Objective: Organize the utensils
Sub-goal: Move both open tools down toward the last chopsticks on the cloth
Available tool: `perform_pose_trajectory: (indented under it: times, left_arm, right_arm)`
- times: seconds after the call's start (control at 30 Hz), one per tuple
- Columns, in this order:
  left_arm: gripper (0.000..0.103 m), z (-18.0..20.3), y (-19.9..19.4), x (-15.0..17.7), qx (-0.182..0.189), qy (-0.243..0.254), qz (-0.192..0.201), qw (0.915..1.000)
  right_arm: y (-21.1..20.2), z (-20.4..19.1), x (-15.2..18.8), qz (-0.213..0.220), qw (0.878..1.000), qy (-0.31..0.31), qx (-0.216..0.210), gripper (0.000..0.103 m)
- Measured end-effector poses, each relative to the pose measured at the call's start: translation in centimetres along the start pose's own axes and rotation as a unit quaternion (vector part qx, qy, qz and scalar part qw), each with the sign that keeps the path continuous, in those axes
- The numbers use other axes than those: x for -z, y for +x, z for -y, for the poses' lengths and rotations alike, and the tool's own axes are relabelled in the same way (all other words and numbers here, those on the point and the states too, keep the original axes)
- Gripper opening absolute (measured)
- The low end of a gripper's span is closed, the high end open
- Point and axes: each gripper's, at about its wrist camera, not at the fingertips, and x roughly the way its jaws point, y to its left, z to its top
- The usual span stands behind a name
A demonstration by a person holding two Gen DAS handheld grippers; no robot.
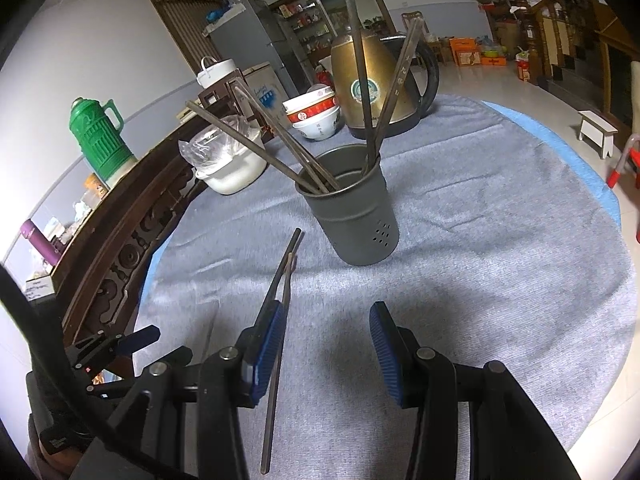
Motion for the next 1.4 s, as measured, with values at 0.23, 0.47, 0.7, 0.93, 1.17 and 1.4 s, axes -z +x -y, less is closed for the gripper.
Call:
perform_pose_trajectory:
  times: [0.23, 0.47, 0.7, 0.93, 1.17, 1.4]
  left_arm:
    - [0.055, -0.2, 0.1, 0.2, 0.002, -0.002, -0.002, 1.0]
    - [0.055, -0.4, 0.7, 0.4, 0.007, -0.007, -0.01, 0.9999]
    - [0.055, -0.5, 1.2, 0.7, 0.009, -0.011, -0.016, 0.9998]
    - [0.055, -1.9, 2.8, 1.5, 0.04, -0.05, -0.052, 0.9966]
    - [0.055, -2.4, 3.9, 2.1, 0.095, -0.077, -0.078, 0.9894]
    - [0.055, -2.4, 4.4, 2.4, 0.125, -0.092, -0.089, 0.9839]
  right_arm:
    - [0.5, -0.4, 0.2, -0.008, 1.0, -0.006, 0.0, 0.049]
    - [1.2, -1.1, 0.6, -0.022, 1.0, -0.013, -0.006, 0.049]
    - [2.3, -2.1, 1.1, -0.039, 0.999, -0.026, -0.01, 0.048]
    - [5.1, -3.1, 1.4, -0.084, 0.996, -0.032, -0.017, 0.04]
    - [8.7, -4.0, 2.1, -0.127, 0.991, -0.038, -0.018, 0.036]
    - [11.4, -4.1, 2.4, -0.162, 0.986, -0.033, -0.028, 0.023]
